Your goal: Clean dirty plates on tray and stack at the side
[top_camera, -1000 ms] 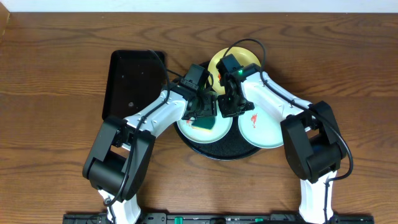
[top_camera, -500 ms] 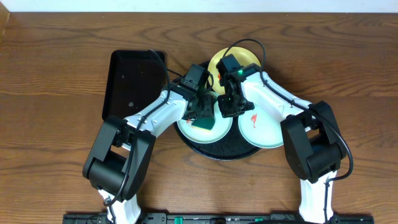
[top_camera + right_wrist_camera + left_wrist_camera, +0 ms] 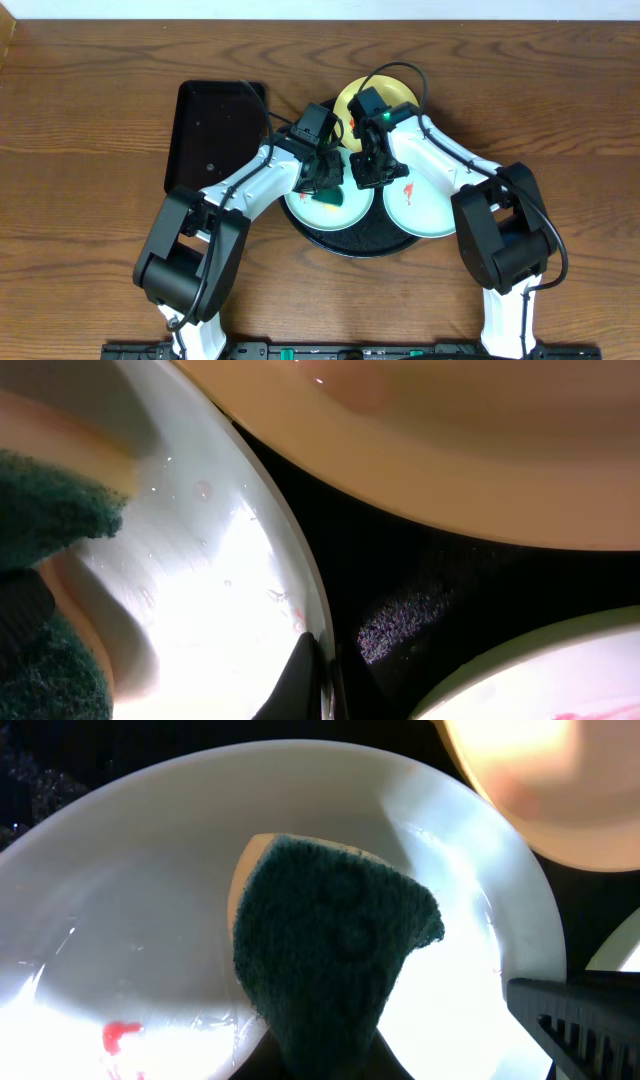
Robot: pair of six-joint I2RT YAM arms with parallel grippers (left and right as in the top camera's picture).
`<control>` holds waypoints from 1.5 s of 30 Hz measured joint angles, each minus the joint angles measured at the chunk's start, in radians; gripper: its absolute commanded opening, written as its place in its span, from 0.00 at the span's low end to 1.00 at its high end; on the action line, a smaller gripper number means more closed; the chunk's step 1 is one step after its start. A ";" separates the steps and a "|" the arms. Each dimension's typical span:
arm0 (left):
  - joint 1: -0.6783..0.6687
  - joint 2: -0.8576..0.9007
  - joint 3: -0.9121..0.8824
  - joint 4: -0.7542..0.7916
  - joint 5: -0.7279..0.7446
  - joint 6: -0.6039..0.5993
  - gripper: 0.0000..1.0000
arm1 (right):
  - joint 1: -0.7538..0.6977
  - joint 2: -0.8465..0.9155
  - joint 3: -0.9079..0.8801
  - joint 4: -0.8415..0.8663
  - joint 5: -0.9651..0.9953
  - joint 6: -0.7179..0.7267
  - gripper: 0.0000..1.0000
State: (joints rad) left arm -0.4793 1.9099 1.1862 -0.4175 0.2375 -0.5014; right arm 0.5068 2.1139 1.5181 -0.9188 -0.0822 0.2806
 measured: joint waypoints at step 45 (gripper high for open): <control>-0.004 -0.003 0.004 -0.087 -0.182 -0.221 0.64 | 0.000 0.000 0.000 0.000 -0.007 -0.006 0.01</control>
State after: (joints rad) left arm -0.4835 1.9068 1.1900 -0.5045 0.0559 -0.7227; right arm 0.5072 2.1139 1.5181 -0.9192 -0.0895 0.2745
